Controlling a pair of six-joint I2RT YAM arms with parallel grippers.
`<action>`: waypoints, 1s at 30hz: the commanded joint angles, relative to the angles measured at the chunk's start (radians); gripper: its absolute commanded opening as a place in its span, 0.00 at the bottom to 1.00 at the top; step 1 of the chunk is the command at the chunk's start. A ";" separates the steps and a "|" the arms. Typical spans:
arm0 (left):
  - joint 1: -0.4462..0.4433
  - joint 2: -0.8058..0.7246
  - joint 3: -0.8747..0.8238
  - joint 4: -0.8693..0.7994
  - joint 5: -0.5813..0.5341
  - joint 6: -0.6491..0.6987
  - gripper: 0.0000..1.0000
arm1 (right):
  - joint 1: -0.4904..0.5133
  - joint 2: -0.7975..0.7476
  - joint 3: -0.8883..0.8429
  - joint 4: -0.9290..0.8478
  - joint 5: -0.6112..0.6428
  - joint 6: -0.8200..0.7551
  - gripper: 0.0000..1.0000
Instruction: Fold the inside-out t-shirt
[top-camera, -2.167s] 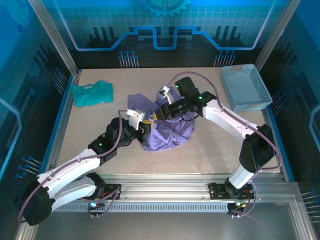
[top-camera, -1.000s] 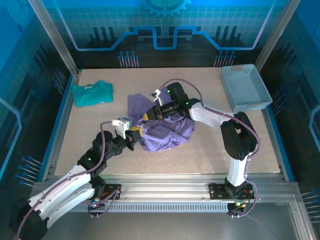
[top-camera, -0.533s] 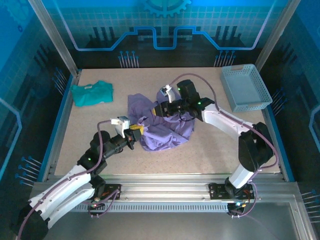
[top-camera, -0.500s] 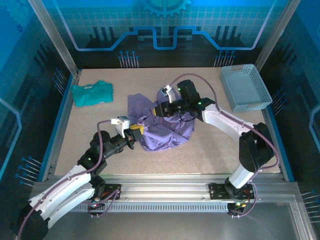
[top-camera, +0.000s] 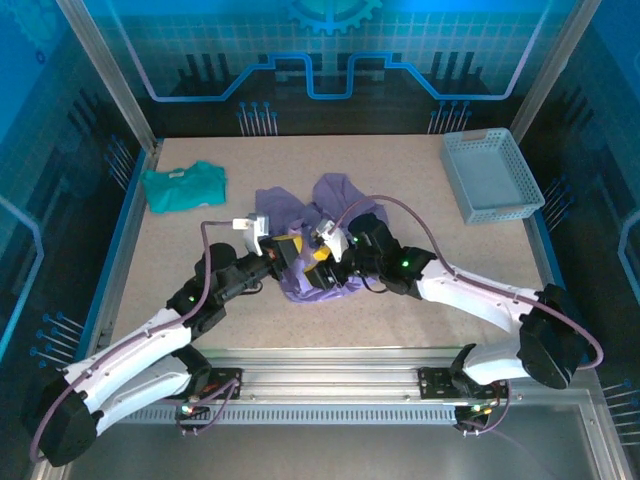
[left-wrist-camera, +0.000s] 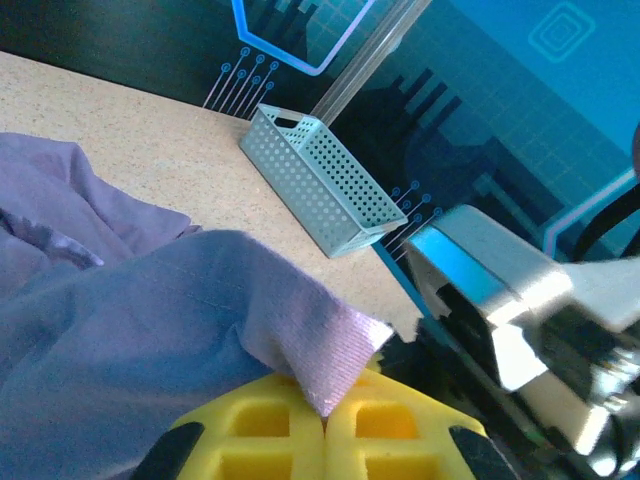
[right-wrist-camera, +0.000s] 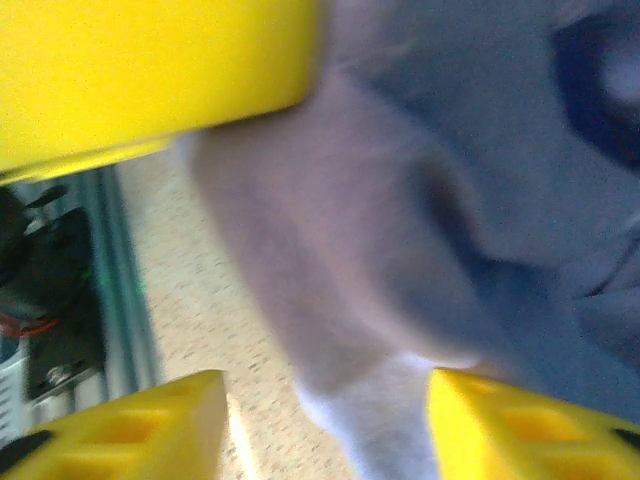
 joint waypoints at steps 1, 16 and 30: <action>-0.013 -0.001 0.036 -0.019 -0.058 -0.053 0.00 | 0.003 0.021 0.004 0.053 0.166 -0.020 0.32; -0.152 0.358 0.121 0.106 -0.067 -0.085 0.25 | -0.238 -0.151 -0.146 -0.261 0.237 0.193 0.00; 0.039 0.096 0.017 -0.156 -0.153 -0.009 0.53 | -0.302 -0.203 -0.131 -0.335 0.232 0.159 0.45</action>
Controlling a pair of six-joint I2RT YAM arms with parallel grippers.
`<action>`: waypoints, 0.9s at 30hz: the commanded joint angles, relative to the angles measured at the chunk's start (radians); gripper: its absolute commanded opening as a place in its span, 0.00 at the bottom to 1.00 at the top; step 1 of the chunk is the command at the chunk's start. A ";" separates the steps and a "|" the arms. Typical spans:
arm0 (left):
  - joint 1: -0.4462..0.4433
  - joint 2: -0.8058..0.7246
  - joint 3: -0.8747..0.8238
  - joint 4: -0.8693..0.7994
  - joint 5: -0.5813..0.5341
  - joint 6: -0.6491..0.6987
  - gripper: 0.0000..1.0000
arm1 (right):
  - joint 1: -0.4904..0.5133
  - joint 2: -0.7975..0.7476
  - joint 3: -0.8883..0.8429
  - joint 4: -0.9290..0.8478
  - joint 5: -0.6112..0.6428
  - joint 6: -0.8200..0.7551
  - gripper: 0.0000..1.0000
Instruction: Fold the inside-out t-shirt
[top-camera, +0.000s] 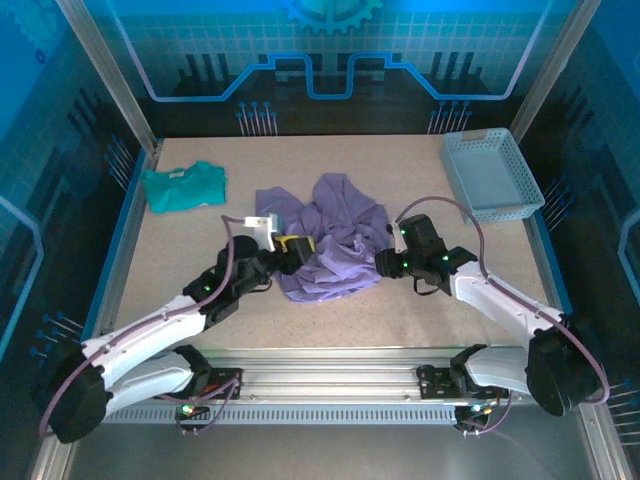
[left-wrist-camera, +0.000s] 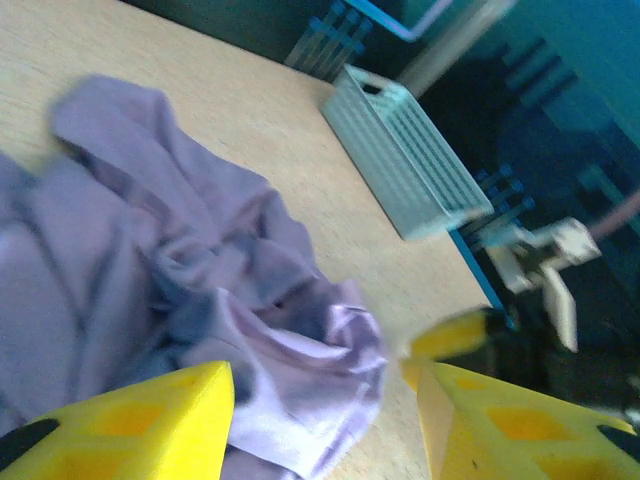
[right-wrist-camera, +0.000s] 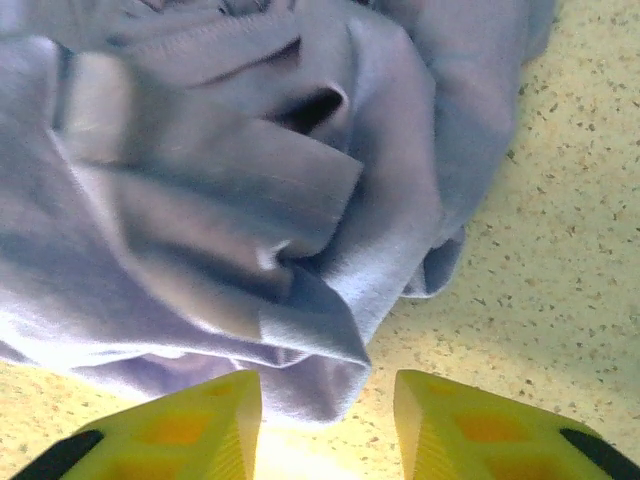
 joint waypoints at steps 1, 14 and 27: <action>0.050 -0.047 -0.031 -0.090 -0.026 0.015 0.53 | 0.059 -0.026 0.049 -0.002 0.028 -0.070 0.47; 0.071 -0.083 -0.040 -0.128 -0.014 0.023 0.54 | -0.034 0.295 0.322 -0.030 -0.078 -0.083 0.63; 0.077 -0.088 -0.041 -0.136 -0.024 0.048 0.55 | -0.133 0.490 0.416 -0.037 -0.260 0.010 0.45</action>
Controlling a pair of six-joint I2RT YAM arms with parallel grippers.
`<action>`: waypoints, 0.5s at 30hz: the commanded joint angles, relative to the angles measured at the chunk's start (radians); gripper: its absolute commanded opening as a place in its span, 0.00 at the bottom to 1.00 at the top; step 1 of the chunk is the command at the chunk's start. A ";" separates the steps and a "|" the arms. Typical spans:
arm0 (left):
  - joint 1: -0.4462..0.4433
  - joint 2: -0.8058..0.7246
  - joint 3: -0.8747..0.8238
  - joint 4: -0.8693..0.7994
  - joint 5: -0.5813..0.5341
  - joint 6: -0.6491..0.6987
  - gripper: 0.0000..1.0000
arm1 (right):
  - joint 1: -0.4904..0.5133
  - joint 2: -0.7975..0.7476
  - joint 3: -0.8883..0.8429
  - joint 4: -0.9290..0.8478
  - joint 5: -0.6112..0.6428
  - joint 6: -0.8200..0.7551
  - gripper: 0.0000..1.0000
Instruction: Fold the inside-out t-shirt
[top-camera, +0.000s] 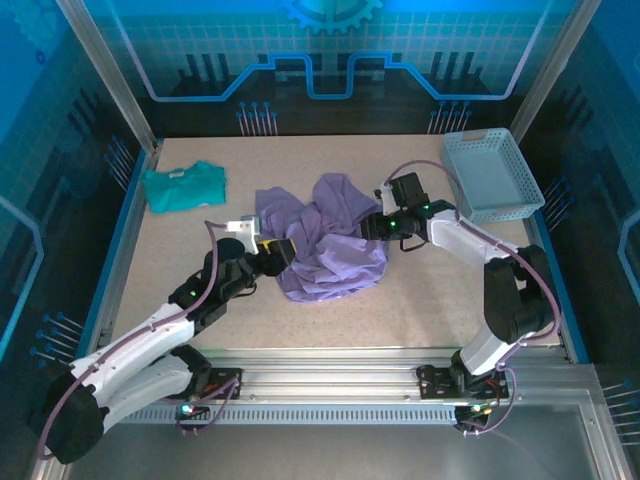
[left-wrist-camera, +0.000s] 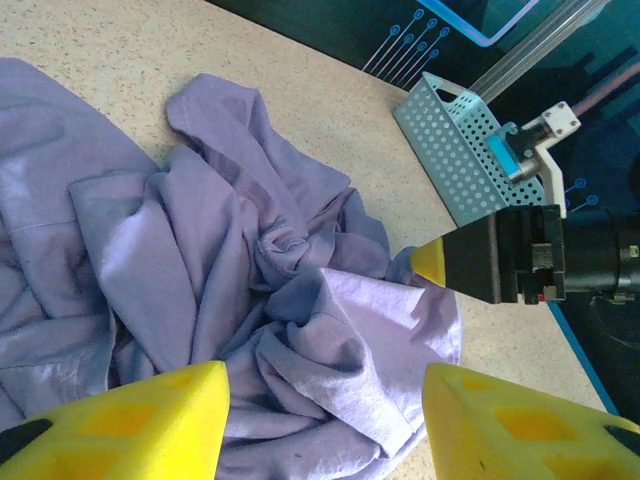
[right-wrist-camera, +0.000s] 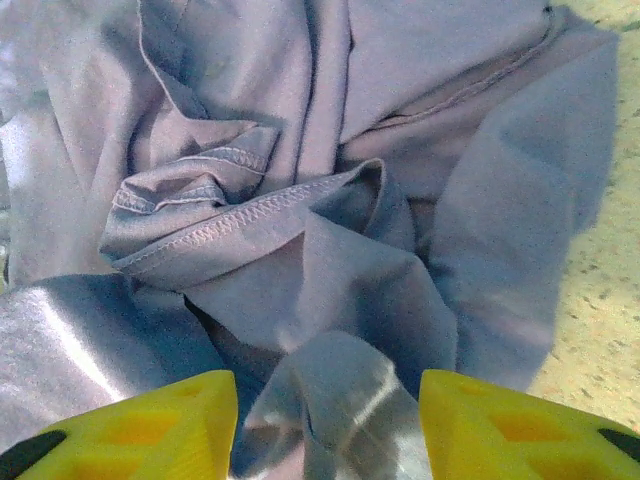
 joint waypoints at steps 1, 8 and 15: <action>0.012 0.001 -0.003 -0.006 -0.006 0.031 0.55 | -0.007 0.056 0.044 -0.001 -0.085 0.027 0.40; 0.047 0.004 0.021 -0.081 -0.024 0.018 0.56 | -0.004 -0.030 0.083 0.105 -0.174 -0.041 0.05; 0.207 -0.076 -0.009 -0.118 -0.024 -0.043 0.59 | 0.188 -0.050 0.350 0.049 -0.398 -0.219 0.00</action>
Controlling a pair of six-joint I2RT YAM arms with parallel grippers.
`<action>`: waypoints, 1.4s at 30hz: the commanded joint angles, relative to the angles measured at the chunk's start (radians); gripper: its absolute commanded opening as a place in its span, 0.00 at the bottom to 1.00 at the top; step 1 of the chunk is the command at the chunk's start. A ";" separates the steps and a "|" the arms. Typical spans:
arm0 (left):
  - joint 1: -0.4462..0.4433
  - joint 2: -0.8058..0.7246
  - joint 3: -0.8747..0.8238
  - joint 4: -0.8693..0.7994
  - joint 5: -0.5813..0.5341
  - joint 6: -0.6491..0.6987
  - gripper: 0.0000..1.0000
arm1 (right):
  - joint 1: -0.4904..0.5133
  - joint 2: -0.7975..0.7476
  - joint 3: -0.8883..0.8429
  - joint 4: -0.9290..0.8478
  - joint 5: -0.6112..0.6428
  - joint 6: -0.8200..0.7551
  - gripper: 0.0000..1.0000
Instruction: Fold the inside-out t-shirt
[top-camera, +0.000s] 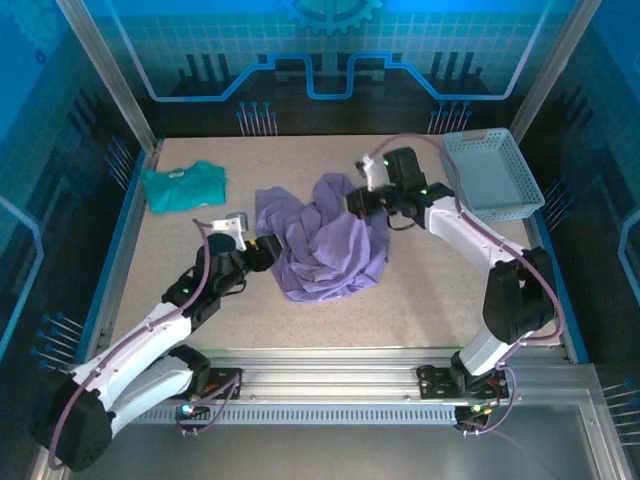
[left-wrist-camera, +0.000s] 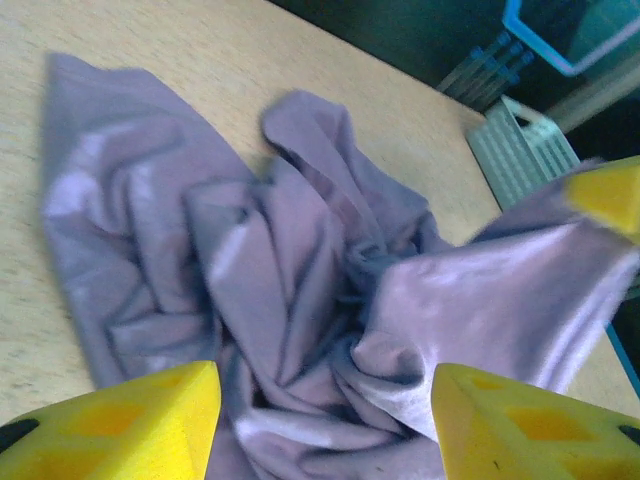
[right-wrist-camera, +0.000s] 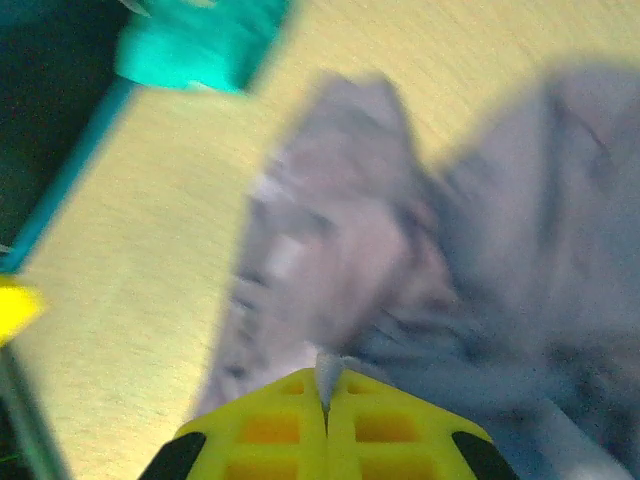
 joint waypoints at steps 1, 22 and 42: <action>0.087 -0.063 -0.013 -0.034 -0.012 -0.038 0.60 | 0.145 -0.040 0.134 -0.052 -0.180 -0.172 0.00; 0.078 0.015 -0.115 0.226 0.413 0.095 0.67 | 0.066 -0.246 -0.383 -0.077 -0.111 -0.230 0.00; -0.108 0.279 -0.050 0.377 0.389 1.090 0.68 | -0.194 -0.193 -0.333 0.050 -0.318 -0.054 0.03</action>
